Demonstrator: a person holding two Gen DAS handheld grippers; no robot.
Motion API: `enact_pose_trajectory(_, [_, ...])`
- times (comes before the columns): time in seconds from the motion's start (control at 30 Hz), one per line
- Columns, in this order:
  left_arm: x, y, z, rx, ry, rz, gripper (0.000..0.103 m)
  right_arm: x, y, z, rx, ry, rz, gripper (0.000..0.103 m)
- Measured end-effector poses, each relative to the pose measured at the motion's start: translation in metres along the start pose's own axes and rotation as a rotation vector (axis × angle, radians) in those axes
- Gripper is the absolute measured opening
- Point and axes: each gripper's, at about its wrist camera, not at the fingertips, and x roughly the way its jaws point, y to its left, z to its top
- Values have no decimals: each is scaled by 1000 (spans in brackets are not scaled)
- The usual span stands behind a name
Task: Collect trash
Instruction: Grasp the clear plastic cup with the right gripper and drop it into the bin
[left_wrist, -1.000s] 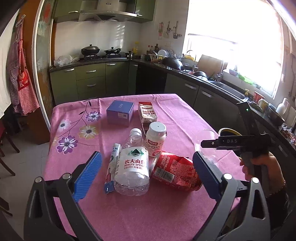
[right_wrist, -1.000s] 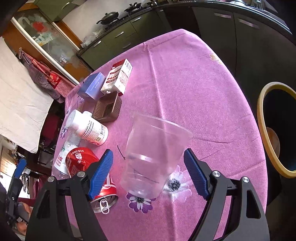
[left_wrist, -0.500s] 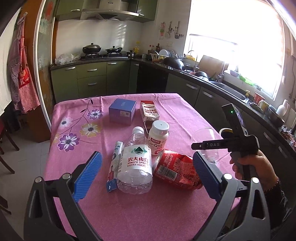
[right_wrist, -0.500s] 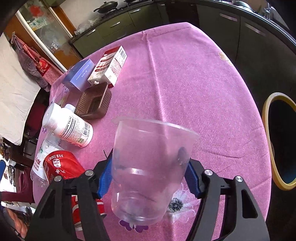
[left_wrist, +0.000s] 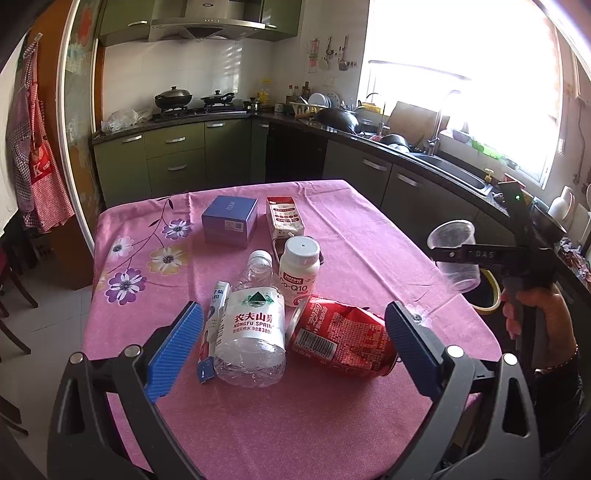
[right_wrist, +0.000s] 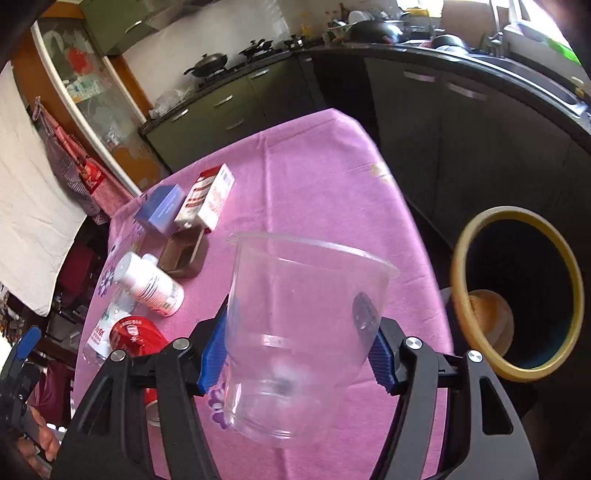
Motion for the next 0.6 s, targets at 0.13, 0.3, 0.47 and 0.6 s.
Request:
enact_pose_trajectory(0.13, [6, -6, 1, 7, 13, 0, 94, -6, -69, 12, 85, -21, -156, 65])
enact_pose_trajectory(0.3, [14, -18, 1, 22, 33, 2, 94, 11, -140, 22, 148, 1, -317, 68])
enact_pose_trajectory(0.47, [21, -30, 4, 42, 49, 0, 94, 28, -180, 32, 177, 3, -426, 77])
enact_pose_trajectory(0.6, [26, -37, 4, 62, 67, 4, 94, 22, -176, 26, 184, -21, -374, 78])
